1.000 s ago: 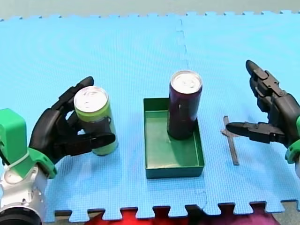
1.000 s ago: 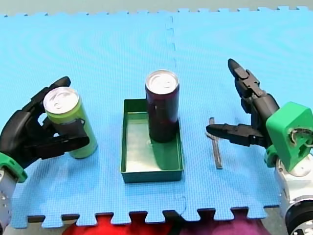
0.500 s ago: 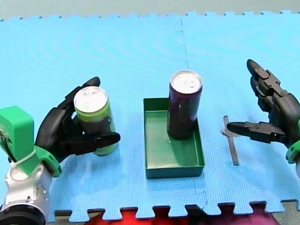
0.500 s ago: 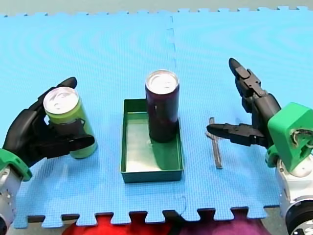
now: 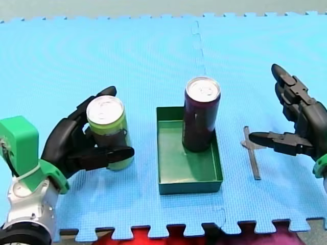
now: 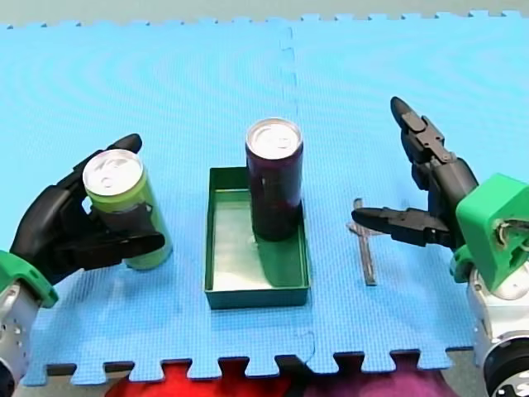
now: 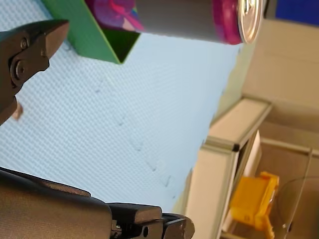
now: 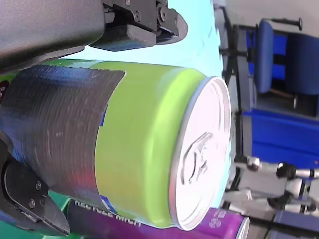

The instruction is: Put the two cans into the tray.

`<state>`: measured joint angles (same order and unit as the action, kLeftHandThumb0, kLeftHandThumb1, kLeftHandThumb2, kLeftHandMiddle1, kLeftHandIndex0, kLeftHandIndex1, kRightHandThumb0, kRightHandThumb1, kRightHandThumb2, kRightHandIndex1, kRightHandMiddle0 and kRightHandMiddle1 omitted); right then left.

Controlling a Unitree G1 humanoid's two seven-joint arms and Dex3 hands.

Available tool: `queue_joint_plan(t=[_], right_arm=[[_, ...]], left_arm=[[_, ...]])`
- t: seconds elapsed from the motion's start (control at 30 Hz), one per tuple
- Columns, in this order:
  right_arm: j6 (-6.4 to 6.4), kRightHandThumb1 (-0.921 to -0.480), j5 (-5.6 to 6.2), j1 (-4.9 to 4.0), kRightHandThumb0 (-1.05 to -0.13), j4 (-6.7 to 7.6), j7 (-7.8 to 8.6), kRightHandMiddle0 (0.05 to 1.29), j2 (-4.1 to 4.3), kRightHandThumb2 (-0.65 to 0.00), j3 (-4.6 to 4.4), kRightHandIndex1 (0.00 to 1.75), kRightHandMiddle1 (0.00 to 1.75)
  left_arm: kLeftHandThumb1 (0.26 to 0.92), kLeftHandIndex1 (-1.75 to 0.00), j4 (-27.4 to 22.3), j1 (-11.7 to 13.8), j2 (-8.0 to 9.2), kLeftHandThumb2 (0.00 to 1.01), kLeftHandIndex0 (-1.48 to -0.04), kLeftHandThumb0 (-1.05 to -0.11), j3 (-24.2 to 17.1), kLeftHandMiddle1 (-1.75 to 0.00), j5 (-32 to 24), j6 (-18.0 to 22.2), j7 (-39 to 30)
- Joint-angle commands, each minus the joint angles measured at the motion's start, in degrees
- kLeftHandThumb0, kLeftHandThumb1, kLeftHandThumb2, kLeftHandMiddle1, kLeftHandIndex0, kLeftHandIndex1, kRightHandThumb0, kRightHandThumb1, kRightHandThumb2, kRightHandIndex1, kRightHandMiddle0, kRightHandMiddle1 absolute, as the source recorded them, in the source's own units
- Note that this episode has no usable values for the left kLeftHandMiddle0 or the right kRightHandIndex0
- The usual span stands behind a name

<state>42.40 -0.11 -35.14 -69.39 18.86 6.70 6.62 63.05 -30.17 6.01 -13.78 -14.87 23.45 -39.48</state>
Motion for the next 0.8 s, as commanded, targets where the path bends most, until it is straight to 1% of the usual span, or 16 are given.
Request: queue_joint_plan(t=[0.0, 0.1, 0.13, 0.17, 0.2, 0.23, 0.27, 0.3, 0.33, 0.37, 0.4, 0.43, 0.47, 0.6, 0.77], right_arm=[[0.36, -0.611, 0.45, -0.24, -0.582, -0.19, 0.02, 0.12, 0.25, 0.000, 0.28, 0.01, 0.00], [0.48, -0.610, 0.45, -0.32, -0.578, -0.34, 0.02, 0.12, 0.25, 0.000, 0.38, 0.01, 0.00], [0.49, -0.609, 0.44, -0.36, -0.576, -0.38, -0.01, 0.12, 0.25, 0.000, 0.40, 0.01, 0.00], [0.49, -0.609, 0.43, -0.40, -0.574, -0.43, -0.04, 0.12, 0.25, 0.000, 0.42, 0.01, 0.00], [0.48, -0.609, 0.43, -0.45, -0.572, -0.47, -0.08, 0.12, 0.26, 0.000, 0.45, 0.01, 0.00], [0.48, -0.609, 0.42, -0.49, -0.571, -0.51, -0.11, 0.12, 0.26, 0.000, 0.48, 0.01, 0.00], [0.49, -0.608, 0.44, -0.51, -0.569, -0.53, -0.14, 0.12, 0.26, 0.000, 0.51, 0.01, 0.00], [0.51, -0.608, 0.46, -0.53, -0.568, -0.57, -0.14, 0.12, 0.26, 0.000, 0.56, 0.01, 0.00], [0.53, -0.607, 0.49, -0.54, -0.566, -0.60, -0.14, 0.12, 0.26, 0.000, 0.61, 0.00, 0.00], [0.55, -0.606, 0.51, -0.55, -0.564, -0.64, -0.13, 0.12, 0.25, 0.000, 0.66, 0.00, 0.00], [0.57, -0.606, 0.56, -0.57, -0.562, -0.67, -0.08, 0.12, 0.26, 0.000, 0.72, 0.00, 0.00], [0.60, -0.605, 0.60, -0.59, -0.559, -0.70, -0.02, 0.12, 0.27, 0.000, 0.79, 0.00, 0.00], [0.64, -0.604, 0.65, -0.61, -0.557, -0.72, 0.04, 0.12, 0.29, 0.000, 0.86, 0.00, 0.00], [0.72, -0.602, 0.80, -0.72, -0.547, -0.85, 0.22, 0.12, 0.33, 0.000, 1.08, 0.00, 0.00], [0.94, -0.602, 0.78, -0.86, -0.534, -1.00, 0.08, 0.12, 0.34, 0.000, 1.10, 0.00, 0.00]], left_arm=[[0.624, -0.01, 0.5, -0.5, 0.09, 0.00, -0.31, -0.791, -0.4, 0.00, -0.5, -0.2, -1.0], [0.626, -0.04, 1.0, -0.8, 0.08, 0.00, -0.38, -0.786, -1.1, 0.00, -1.5, -1.0, -2.8], [0.626, -0.06, 1.2, -0.9, 0.07, 0.00, -0.53, -0.777, -1.3, 0.00, -1.7, -1.1, -3.4], [0.627, -0.05, 1.3, -0.9, 0.04, 0.00, -0.60, -0.768, -1.4, 0.00, -1.9, -1.0, -3.5], [0.638, -0.09, 1.4, -1.0, 0.00, 0.00, -0.77, -0.718, -1.5, -0.03, -1.8, -0.7, -3.4], [0.638, -0.16, 1.5, -1.0, -0.01, 0.00, -0.95, -0.625, -1.4, -0.09, -1.6, -0.3, -3.1], [0.637, -0.58, 1.4, -0.8, -0.02, 0.00, -0.90, -0.537, -1.1, -0.36, -0.9, 0.8, -2.2], [0.635, -1.06, 1.3, -0.6, -0.02, 0.00, -0.73, -0.488, -0.4, -0.75, 0.3, 2.2, -0.9], [0.636, -1.47, 1.1, -0.4, -0.08, 0.01, -0.57, -0.445, 0.2, -1.34, 1.4, 3.4, 0.4], [0.642, -1.60, 1.0, -0.4, -0.16, 0.01, -0.55, -0.424, 0.6, -1.54, 2.1, 4.1, 1.3], [0.649, -1.67, 0.9, -0.4, -0.29, 0.01, -0.55, -0.408, 0.8, -1.64, 2.5, 4.3, 1.9], [0.668, -1.72, 0.8, -0.6, -0.40, 0.02, -0.57, -0.387, 0.9, -1.70, 2.5, 4.1, 2.2], [0.676, -1.73, 0.8, -0.7, -0.46, 0.02, -0.58, -0.377, 0.9, -1.72, 2.4, 3.9, 2.2], [0.688, -1.75, 0.7, -0.9, -0.46, 0.02, -0.59, -0.350, 0.9, -1.75, 2.3, 3.7, 2.2], [0.695, -1.75, 0.6, -1.0, -0.58, 0.01, -0.58, -0.327, 0.9, -1.75, 2.4, 3.7, 2.8]])
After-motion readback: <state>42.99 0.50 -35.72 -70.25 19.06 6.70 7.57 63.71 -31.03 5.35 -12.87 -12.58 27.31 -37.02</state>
